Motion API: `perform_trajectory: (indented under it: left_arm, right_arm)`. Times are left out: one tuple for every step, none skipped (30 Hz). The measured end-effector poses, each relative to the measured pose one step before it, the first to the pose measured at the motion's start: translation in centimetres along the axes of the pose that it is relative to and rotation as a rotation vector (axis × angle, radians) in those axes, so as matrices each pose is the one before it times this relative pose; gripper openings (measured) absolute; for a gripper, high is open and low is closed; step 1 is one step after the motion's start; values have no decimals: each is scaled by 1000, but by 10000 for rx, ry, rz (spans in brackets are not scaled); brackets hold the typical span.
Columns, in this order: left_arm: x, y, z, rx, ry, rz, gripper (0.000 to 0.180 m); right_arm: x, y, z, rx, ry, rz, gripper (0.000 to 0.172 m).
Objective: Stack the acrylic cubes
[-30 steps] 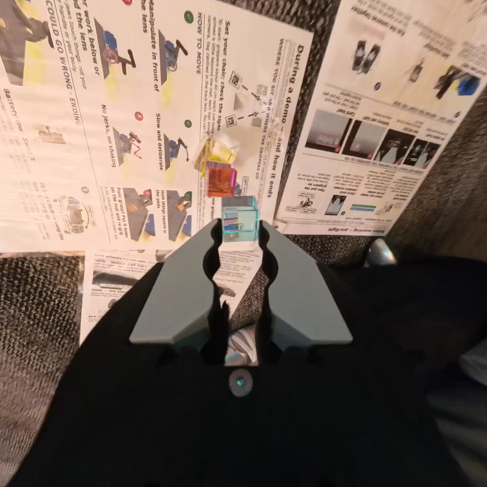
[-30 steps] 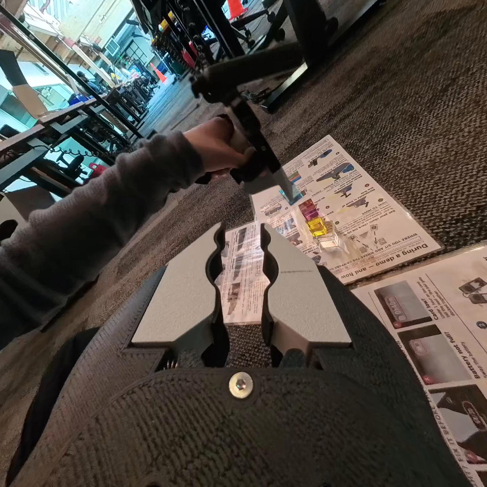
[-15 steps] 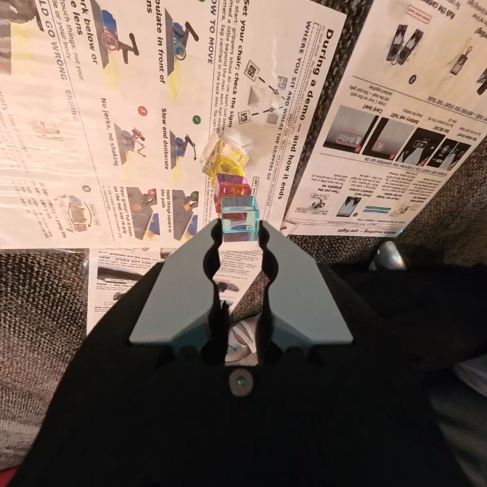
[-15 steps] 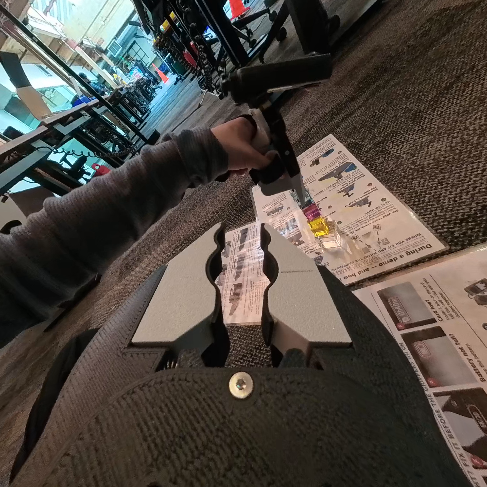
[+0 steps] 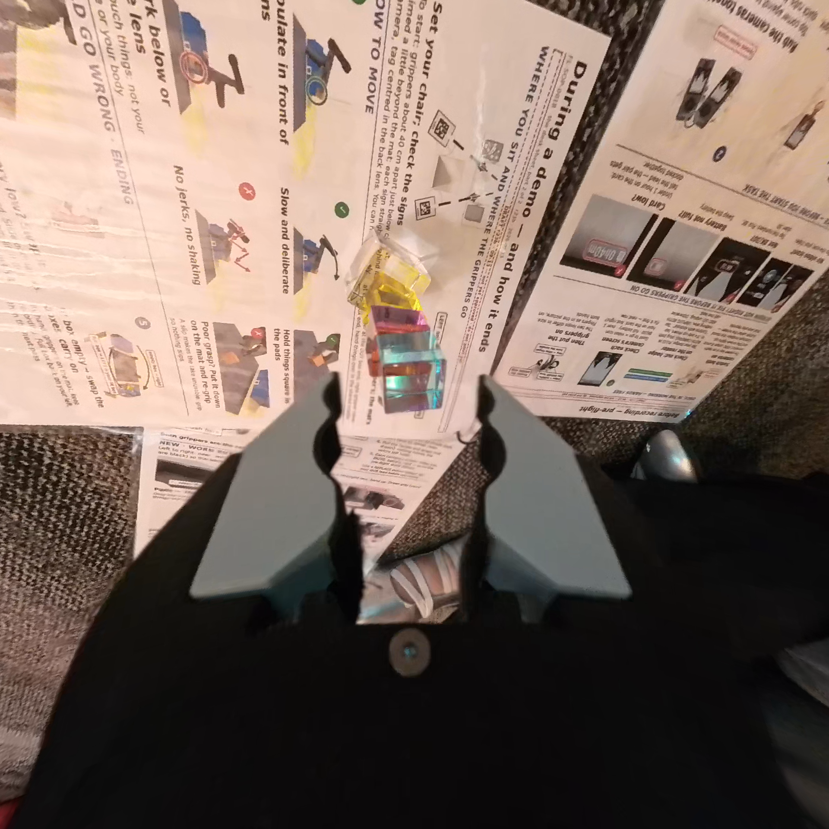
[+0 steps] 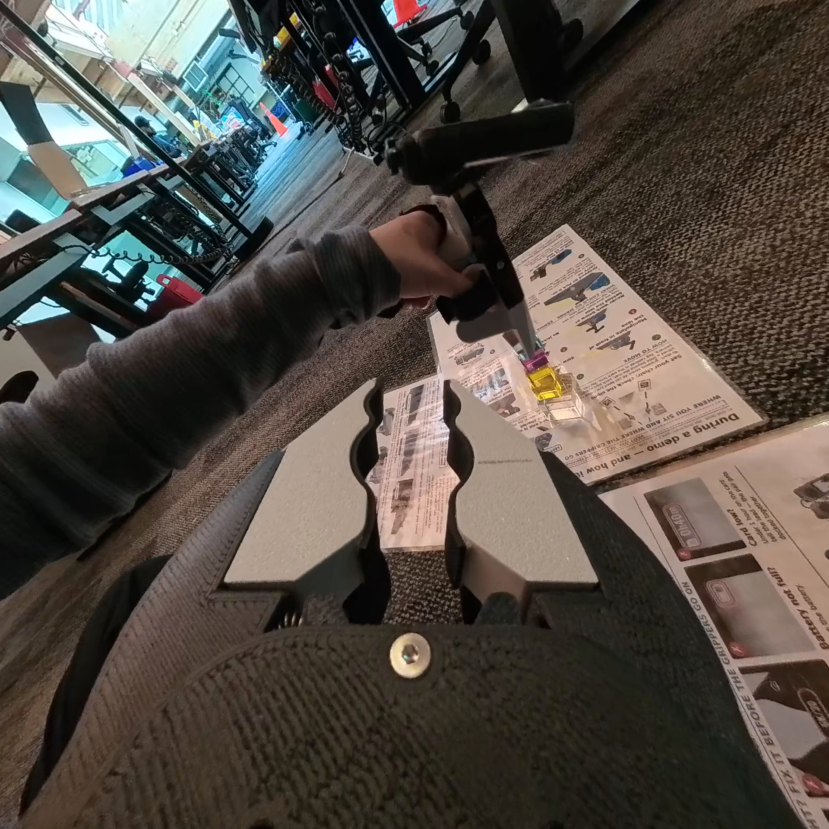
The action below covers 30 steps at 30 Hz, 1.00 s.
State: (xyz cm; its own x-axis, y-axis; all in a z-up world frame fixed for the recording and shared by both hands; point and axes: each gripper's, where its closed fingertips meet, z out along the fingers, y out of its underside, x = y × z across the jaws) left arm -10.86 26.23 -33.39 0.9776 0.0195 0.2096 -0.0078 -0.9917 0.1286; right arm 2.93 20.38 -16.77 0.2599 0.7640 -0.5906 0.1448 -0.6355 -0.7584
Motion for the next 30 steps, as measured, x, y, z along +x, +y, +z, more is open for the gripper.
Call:
perform_trajectory:
  left_arm:
    - [164, -10, -176, 184, 134, -62, 72]
    - [132, 46, -286, 253, 119, -6, 81]
    - [21, 169, -389, 300, 56, 48, 87]
    - [-106, 322, -460, 351, 0, 77, 93]
    - [-200, 592, -483, 375, -20, 76, 96]
    - [-256, 931, -459, 392, -17, 40, 97]
    - [-329, 1307, -362, 354, 1, -35, 96]
    - [-411, 1793, -166, 201, 41, -116, 95]
    - [-584, 2325, 63, -34, 37, -190, 94]
    - [-923, 2732, 364, -229, -69, -290, 93]
    - [-1117, 2744, 763, -270, -112, -275, 87]
    - [-1173, 2863, 1154, -412, -103, -142, 77]
    - [-1151, 3081, 1391, -720, -115, -57, 71]
    - [-1233, 3040, 1447, -871, -223, -135, 70]
    - [-1063, 2589, 1363, -769, -177, -201, 71]
    - [-773, 1894, 1190, -514, -28, -224, 71]
    - [-654, 1262, 960, -306, 41, -294, 70]
    - [-542, 875, 752, -228, 100, -338, 70]
    - [-477, 565, 613, -166, 114, -357, 70]
    - [-522, 542, 592, -267, 55, -376, 70]
    - [-590, 658, 655, -419, -24, -373, 71]
    - [-559, 722, 700, -518, -8, -351, 72]
    - [-375, 654, 682, -498, 71, -295, 73]
    - [-73, 506, 589, -372, 202, -180, 71]
    - [99, 362, 472, -254, 238, -108, 68]
    - [93, 168, 350, -123, 182, -9, 63]
    - [-39, 5, 206, 13, 45, 38, 53]
    - [-193, -100, 92, 79, -83, 35, 39]
    - [-174, -70, -13, 65, -95, 81, 25]
    - [153, -45, -90, 22, 65, 70, 25]
  right_arm:
    - [13, 23, 10, -7, 4, 3, 25]
    - [30, -8, -9, 9, 11, 6, 25]
    - [30, 0, -15, 10, 9, 14, 25]
    - [9, -10, -19, 6, -6, 18, 25]
    - [-14, -15, -12, 8, -13, 12, 25]
    - [-20, -24, -19, 8, -7, 4, 25]
    - [-23, -8, 0, 5, -6, 0, 25]
    - [-25, -12, 22, 2, -16, 9, 25]
    - [-48, -3, 28, -1, -22, 13, 25]
    - [-65, 30, 51, -9, -20, 6, 25]
    - [-73, 49, 55, -13, -16, 1, 25]
    - [-98, 35, 82, -12, -25, -1, 25]
    - [-132, 49, 100, -21, -33, -8, 25]
    - [-114, 61, 116, -34, -15, -28, 25]
    - [-64, 89, 110, -45, 15, -41, 25]
    - [-31, 115, 107, -47, 27, -36, 25]
    - [-7, 125, 106, -51, 21, -20, 25]
    - [10, 130, 103, -52, 19, -7, 25]
    - [40, 137, 85, -48, 25, -2, 25]
    - [60, 138, 80, -47, 28, -2, 25]
    - [57, 134, 58, -47, 26, -3, 25]
    - [59, 114, 42, -41, 23, -1, 25]
    - [71, 91, 24, -29, 18, 6, 25]
    - [57, 34, 2, -9, 10, 16, 25]
    - [45, -29, -17, 14, -1, 20, 25]
    - [19, -54, -55, 30, -5, 18, 25]
    - [12, -76, -41, 32, -3, 6, 25]
    - [-5, -71, -44, 26, 1, -3, 25]
    - [-24, -40, -9, 14, -8, -4, 25]
    - [-28, -1, 18, -2, -15, 2, 25]
